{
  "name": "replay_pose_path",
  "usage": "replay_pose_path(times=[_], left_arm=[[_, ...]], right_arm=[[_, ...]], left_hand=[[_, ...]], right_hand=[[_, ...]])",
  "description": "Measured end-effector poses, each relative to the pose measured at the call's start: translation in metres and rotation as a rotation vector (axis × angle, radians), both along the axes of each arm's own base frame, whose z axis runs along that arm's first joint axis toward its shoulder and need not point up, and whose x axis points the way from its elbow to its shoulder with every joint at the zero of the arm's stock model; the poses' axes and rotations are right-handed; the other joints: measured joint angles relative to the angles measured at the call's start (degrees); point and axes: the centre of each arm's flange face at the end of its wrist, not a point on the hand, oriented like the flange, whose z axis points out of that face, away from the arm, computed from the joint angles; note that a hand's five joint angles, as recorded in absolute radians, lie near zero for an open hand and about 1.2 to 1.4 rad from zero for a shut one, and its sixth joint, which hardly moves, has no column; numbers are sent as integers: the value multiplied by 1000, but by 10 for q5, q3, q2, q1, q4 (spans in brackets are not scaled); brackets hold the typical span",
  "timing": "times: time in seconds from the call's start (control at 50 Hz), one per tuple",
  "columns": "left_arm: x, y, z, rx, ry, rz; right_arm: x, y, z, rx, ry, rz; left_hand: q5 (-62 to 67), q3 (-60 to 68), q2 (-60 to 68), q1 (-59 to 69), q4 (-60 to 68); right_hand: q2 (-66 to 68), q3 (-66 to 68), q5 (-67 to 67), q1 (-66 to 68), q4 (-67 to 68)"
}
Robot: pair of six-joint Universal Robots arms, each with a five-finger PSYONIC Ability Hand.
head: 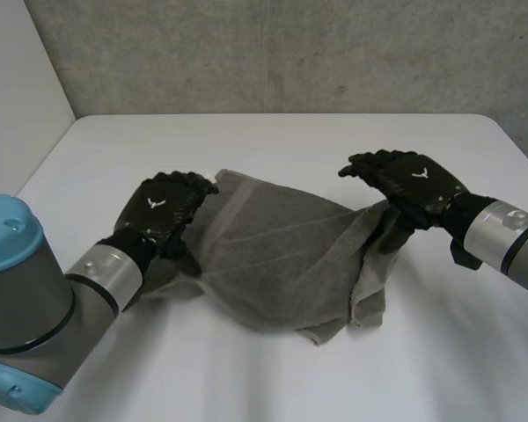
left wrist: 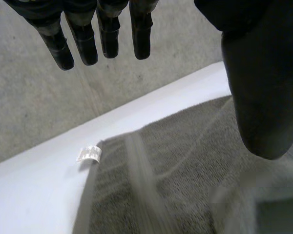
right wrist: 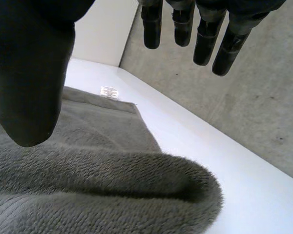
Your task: Fold the towel.
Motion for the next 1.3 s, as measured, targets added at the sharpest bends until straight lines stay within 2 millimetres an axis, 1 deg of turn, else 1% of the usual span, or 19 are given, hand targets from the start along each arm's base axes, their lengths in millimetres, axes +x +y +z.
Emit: replay_pose_path(times=[0.22,0.36,0.44,0.56,0.66,0.74,0.8,0.84,0.86,0.88,0.92,0.94,0.96,1.02,1.1,1.18,1.22,1.28,1.3], left_arm=[[-2,2,19,-55,28,-5],[-4,-9,28,-86,43,2],[-8,-20,29,-97,46,7],[-13,-28,25,-95,45,10],[-15,-29,21,-85,41,8],[-15,-28,18,-77,38,6],[-15,-27,18,-74,37,6],[-15,-27,17,-73,36,6],[-14,-26,17,-72,35,6],[-14,-26,17,-72,35,5],[-14,-26,17,-70,35,6],[-14,-26,17,-70,35,6],[-14,-25,16,-69,34,6],[-14,-24,16,-66,33,5],[-13,-22,15,-62,31,5],[-12,-20,13,-57,28,4],[-12,-20,13,-55,27,4],[-12,-19,12,-53,27,4],[-12,-20,12,-54,27,4]], right_arm=[[-12,-9,11,24,-36,-170],[-31,-28,13,69,-92,-311],[-36,-41,2,157,-145,-355],[-34,-57,-20,271,-174,-374],[-24,-67,-42,332,-167,-360],[-14,-70,-56,358,-155,-339],[-11,-69,-61,366,-150,-330],[-8,-68,-63,370,-146,-322],[-7,-66,-64,371,-143,-316],[-6,-66,-64,371,-142,-314],[-4,-63,-63,366,-137,-305],[-4,-62,-63,363,-135,-304],[-4,-61,-62,355,-129,-299],[-3,-58,-60,331,-107,-289],[-4,-53,-60,290,-58,-269],[-1,-42,-56,227,15,-225],[4,-33,-52,189,49,-189],[18,-13,-45,128,90,-101],[25,-2,-42,103,104,-56]], left_hand=[[0,0,0,0,0],[0,0,-1,0,0],[0,0,-1,0,0],[0,0,-1,0,0],[0,0,-1,0,0],[0,0,-1,0,0],[0,0,-1,0,0],[0,0,-1,0,0],[0,0,-1,0,0],[0,0,-1,0,0],[0,0,-1,0,0],[0,0,-1,0,0],[0,0,-1,0,0],[0,0,-1,0,0],[0,0,-1,0,0],[0,0,-1,0,0],[0,0,-1,0,0],[0,0,-1,0,0],[0,0,-1,0,0]], right_hand=[[0,0,0,0,0],[0,0,0,0,0],[0,0,0,0,0],[0,0,0,0,0],[4,0,7,8,0],[60,0,85,65,0],[69,0,101,77,0],[120,0,144,125,0],[182,0,203,188,0],[213,0,226,213,0],[350,0,363,343,0],[386,0,391,379,0],[465,0,470,462,0],[566,0,596,591,0],[571,0,613,599,0],[571,0,613,599,0],[571,0,613,599,0],[577,0,613,600,0],[580,0,613,600,0]])
